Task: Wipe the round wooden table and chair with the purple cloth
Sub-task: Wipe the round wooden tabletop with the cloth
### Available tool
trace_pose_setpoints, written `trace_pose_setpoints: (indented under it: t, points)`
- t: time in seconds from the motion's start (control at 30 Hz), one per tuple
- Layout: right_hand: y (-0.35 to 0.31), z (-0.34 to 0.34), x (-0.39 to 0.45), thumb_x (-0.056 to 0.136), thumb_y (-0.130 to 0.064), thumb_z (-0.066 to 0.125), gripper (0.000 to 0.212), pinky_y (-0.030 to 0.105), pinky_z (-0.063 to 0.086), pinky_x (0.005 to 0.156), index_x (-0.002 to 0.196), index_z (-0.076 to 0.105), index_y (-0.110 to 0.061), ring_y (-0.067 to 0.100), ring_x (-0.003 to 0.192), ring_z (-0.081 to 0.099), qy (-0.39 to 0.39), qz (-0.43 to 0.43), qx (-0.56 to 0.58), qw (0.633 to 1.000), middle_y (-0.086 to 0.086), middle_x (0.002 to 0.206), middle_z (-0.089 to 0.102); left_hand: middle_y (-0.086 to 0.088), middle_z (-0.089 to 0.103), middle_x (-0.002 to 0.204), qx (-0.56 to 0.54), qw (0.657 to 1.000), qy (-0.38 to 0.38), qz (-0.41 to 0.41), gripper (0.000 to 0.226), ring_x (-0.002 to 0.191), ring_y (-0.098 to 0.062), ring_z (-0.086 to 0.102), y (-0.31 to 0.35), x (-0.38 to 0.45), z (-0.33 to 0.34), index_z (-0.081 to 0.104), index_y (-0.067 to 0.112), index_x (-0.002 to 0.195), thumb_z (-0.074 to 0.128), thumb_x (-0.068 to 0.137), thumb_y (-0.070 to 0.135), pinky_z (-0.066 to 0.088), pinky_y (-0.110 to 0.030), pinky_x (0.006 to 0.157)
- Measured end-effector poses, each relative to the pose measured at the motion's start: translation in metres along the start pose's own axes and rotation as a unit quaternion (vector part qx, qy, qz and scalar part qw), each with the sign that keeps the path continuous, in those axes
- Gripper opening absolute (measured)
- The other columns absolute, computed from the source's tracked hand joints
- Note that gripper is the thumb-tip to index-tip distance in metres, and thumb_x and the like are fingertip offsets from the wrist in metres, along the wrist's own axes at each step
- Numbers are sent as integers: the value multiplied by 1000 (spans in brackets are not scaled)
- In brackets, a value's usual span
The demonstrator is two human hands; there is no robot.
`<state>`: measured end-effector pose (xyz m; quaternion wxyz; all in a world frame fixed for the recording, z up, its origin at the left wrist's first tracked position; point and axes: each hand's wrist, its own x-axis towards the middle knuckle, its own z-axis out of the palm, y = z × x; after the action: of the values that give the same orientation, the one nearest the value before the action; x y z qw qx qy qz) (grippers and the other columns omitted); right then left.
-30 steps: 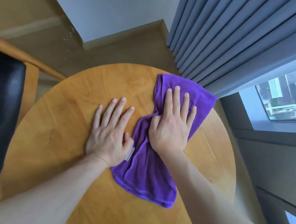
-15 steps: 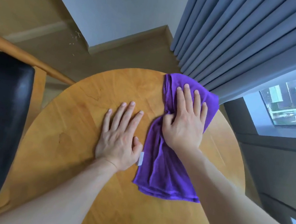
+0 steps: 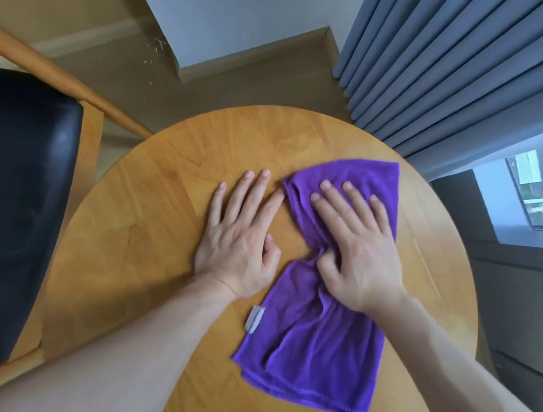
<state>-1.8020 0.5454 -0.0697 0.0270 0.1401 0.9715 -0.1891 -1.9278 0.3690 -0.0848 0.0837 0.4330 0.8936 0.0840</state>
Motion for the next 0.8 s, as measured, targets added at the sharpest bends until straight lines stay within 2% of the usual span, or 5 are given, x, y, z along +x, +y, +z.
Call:
trace_pose_setpoints:
  t: [0.1, 0.2, 0.5, 0.6, 0.8]
  points:
    - [-11, 2, 35, 76, -34, 46, 80, 52, 10, 126, 155, 41, -25, 23, 157, 19, 43, 108, 28, 993, -8, 167, 29, -8, 22, 170, -2, 1000, -4, 0, 80, 157, -27, 16, 1, 0, -1, 37, 20, 157, 45, 78, 32, 13, -55, 126]
    - [-20, 0, 57, 72, -33, 46, 84, 53, 4, 126, 155, 40, -28, 24, 158, 14, 53, 145, 47, 987, -8, 168, 26, -8, 21, 170, -5, 1000, -3, 2, 81, 158, -26, 16, 2, -1, -2, 36, 20, 158, 45, 78, 32, 13, -54, 126]
    - [-16, 1, 4, 67, -26, 42, 85, 54, 7, 127, 151, 50, -23, 22, 158, 16, -27, -17, 52, 998, -6, 167, 31, -10, 23, 169, -3, 1000, -1, 6, 63, 157, -28, 17, 2, 0, -3, 47, 15, 140, 46, 79, 29, 14, -56, 125]
    - [-4, -3, -3, 66, -22, 44, 79, 55, 14, 126, 143, 60, -19, 25, 154, 29, -12, -43, 69, 997, -2, 161, 43, -8, 21, 170, -2, 1000, 1, 1, 74, 158, -26, 16, 1, 0, -3, 42, 16, 151, 46, 79, 31, 15, -56, 125]
    - [-3, -11, 62, 64, -21, 51, 82, 53, 7, 126, 145, 56, -20, 27, 154, 26, 47, 94, 87, 991, -2, 162, 40, -8, 22, 170, -11, 1000, 2, -5, 80, 157, -27, 17, 2, 1, -4, 39, 20, 156, 45, 77, 32, 15, -56, 125]
